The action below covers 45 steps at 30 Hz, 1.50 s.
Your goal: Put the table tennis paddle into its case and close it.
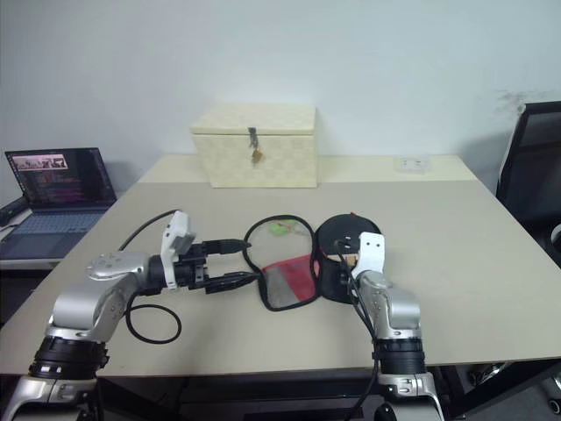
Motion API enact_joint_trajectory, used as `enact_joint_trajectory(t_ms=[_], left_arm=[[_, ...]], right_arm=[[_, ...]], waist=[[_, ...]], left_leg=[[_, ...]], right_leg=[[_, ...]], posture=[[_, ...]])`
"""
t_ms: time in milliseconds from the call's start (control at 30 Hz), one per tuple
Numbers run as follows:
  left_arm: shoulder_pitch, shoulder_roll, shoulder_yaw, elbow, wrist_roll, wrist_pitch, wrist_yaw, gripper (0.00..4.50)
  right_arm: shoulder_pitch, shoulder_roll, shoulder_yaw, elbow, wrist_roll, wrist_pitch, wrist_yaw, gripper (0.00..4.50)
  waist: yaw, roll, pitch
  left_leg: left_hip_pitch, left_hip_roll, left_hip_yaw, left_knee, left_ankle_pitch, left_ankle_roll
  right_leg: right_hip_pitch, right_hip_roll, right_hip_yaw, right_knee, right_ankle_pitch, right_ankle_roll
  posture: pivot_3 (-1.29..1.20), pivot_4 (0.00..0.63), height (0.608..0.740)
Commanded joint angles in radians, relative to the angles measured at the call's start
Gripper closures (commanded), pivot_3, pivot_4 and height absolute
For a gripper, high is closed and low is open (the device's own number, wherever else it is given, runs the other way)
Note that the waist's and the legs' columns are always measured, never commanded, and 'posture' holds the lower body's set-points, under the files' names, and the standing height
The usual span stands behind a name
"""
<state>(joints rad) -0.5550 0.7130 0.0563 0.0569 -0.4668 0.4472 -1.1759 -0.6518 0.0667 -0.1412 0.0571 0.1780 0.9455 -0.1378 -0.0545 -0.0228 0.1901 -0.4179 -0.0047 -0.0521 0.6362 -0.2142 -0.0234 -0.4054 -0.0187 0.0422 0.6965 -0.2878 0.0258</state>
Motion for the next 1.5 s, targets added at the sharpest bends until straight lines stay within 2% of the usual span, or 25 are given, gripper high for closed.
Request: enact_joint_trajectory(t_ms=[33, 233, 367, 467, 567, 733, 867, 933, 1233, 1500], left_arm=[[-0.009, 0.01, 0.018, -0.013, 0.011, -0.016, 0.025, 0.0], [0.012, 0.02, 0.031, 0.0, 0.028, -0.015, 0.059, 0.0], [0.037, 0.039, 0.025, 0.07, 0.094, -0.051, 0.109, 0.0], [0.03, 0.041, 0.008, 0.149, 0.139, -0.086, 0.126, 0.0], [-0.004, 0.026, -0.005, 0.238, 0.179, -0.124, 0.142, 0.57], [-0.059, 0.007, -0.051, 0.39, 0.27, -0.213, 0.168, 2.31], [-0.134, -0.047, -0.074, 0.545, 0.331, -0.258, 0.239, 3.87], [-0.166, -0.075, -0.074, 0.609, 0.344, -0.28, 0.253, 4.45], [-0.306, -0.183, -0.102, 0.874, 0.407, -0.386, 0.257, 4.45], [-0.468, -0.286, -0.11, 1.001, 0.437, -0.451, 0.247, 4.45]], right_arm=[[0.007, -0.036, 0.051, -0.114, 0.006, -0.004, 0.059, 0.03], [0.036, -0.191, 0.127, -0.329, 0.107, 0.103, 0.282, 0.03], [0.01, -0.381, 0.078, -0.5, 0.302, 0.2, 0.535, 0.03], [-0.03, -0.49, 0.048, -0.532, 0.394, 0.231, 0.641, 0.03], [-0.05, -0.57, 0.047, -0.548, 0.446, 0.228, 0.716, 0.0], [-0.043, -0.629, 0.073, -0.535, 0.441, 0.197, 0.73, 0.0], [-0.033, -0.632, 0.083, -0.529, 0.43, 0.183, 0.714, 0.0], [-0.028, -0.631, 0.086, -0.531, 0.43, 0.18, 0.709, 0.0], [-0.019, -0.658, 0.097, -0.529, 0.427, 0.164, 0.703, 0.0], [0.034, -0.758, 0.076, -0.52, 0.428, 0.132, 0.764, 0.0]], waist=[[0.0, 0.0, 0.0], [-0.001, 0.0, 0.0], [0.0, 0.0, 0.0], [-0.001, 0.0, 0.0], [0.001, 0.0, 0.0], [0.005, 0.0, 0.0], [0.008, 0.0, 0.0], [0.01, -0.001, 0.0], [0.016, -0.001, 0.0], [0.027, -0.002, 0.0]], left_leg=[[0.0, 0.0, 0.0, 0.0, 0.0, 0.0], [0.0, 0.0, 0.0, 0.0, 0.0, 0.0], [0.0, 0.0, 0.0, -0.001, 0.0, 0.0], [0.0, 0.0, 0.0, -0.001, 0.0, 0.0], [0.0, 0.001, -0.001, -0.001, 0.0, 0.0], [0.0, 0.0, 0.0, -0.001, 0.0, 0.0], [-0.001, -0.001, -0.001, -0.001, 0.0, 0.0], [-0.001, -0.001, -0.001, -0.001, 0.0, 0.0], [-0.002, -0.001, -0.002, -0.001, 0.0, 0.0], [-0.004, -0.002, -0.001, 0.001, 0.0, 0.0]], right_leg=[[0.0, 0.0, 0.0, 0.0, 0.0, 0.0], [0.0, 0.0, 0.0, -0.001, 0.0, 0.001], [0.0, 0.0, 0.0, -0.001, 0.0, 0.001], [0.0, -0.001, 0.0, -0.002, 0.0, 0.001], [0.001, -0.001, -0.001, -0.002, 0.0, 0.001], [0.001, -0.001, -0.001, -0.003, 0.0, 0.001], [0.001, -0.001, -0.001, -0.003, 0.0, 0.001], [0.001, -0.001, -0.002, -0.003, 0.0, 0.001], [0.001, -0.001, -0.002, -0.003, 0.0, 0.001], [0.001, -0.001, -0.004, -0.004, 0.0, 0.002]], posture=[[0.0, 0.15, 0.74], [0.0, 0.15, 0.74], [0.0, 0.15, 0.74], [0.0, 0.15, 0.74], [0.0, 0.15, 0.74], [0.0, 0.15, 0.74], [0.0, 0.15, 0.74], [0.0, 0.15, 0.74], [0.0, 0.15, 0.74], [0.0, 0.15, 0.74]])
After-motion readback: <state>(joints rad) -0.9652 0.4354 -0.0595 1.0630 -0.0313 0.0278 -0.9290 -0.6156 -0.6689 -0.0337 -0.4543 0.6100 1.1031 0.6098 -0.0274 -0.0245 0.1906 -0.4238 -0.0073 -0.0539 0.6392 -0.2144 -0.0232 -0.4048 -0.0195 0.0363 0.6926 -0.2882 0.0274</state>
